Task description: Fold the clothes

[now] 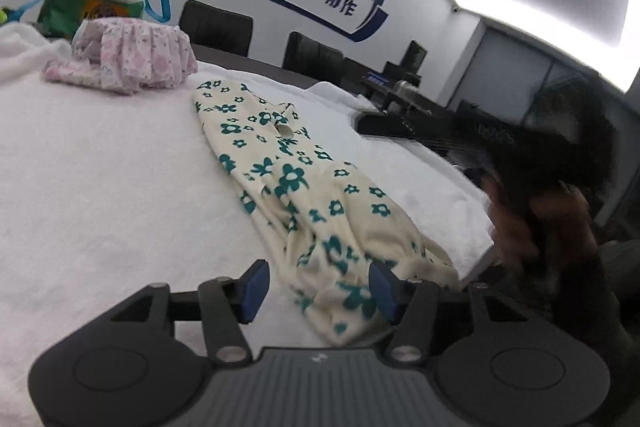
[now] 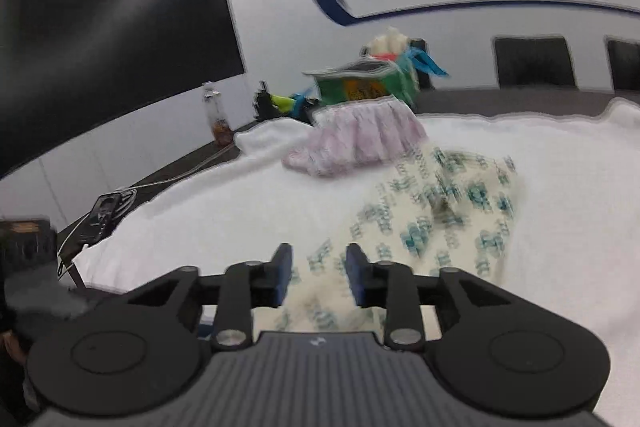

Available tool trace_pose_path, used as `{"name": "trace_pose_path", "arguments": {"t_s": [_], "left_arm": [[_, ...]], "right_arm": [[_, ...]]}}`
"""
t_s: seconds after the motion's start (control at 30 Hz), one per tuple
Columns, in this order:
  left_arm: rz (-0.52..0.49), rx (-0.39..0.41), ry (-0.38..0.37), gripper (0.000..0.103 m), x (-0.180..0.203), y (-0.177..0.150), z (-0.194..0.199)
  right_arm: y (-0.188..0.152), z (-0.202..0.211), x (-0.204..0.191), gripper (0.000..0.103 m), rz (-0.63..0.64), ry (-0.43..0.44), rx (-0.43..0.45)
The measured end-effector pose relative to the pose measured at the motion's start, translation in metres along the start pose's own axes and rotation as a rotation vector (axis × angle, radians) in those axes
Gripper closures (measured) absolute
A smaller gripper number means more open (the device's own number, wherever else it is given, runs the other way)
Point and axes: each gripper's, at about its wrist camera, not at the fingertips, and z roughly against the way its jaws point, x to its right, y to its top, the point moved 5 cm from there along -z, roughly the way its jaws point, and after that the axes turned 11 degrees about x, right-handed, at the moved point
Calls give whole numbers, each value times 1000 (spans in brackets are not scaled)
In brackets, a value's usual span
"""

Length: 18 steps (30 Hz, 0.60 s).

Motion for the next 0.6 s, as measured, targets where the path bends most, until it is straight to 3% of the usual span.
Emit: {"name": "trace_pose_path", "arguments": {"t_s": [0.03,0.1,0.23,0.27,0.3,0.37,0.47,0.6], "left_arm": [[32,-5,11,52,-5,0,-1],[94,-18,31,76,-15,0,-3],[23,-17,52,84,1,0,-13],[7,-22,63,85,5,-1,-16],[-5,-31,74,86,7,-3,-20],[-22,-42,90,87,11,-6,-24],[-39,-38,103,89,14,-10,-26],[-36,-38,118,81,15,-10,-31]], "right_arm": [[8,-16,-2,71,25,-3,-40],[13,-50,-11,71,104,6,-132],[-9,-112,-26,74,241,32,-354],[-19,-123,-25,79,263,15,-403],[-26,-128,-22,92,269,-3,-436],[-32,-127,-13,101,218,-21,-427],[-24,-111,5,102,17,-2,-332],[-22,-100,20,102,-168,22,-250]]}}
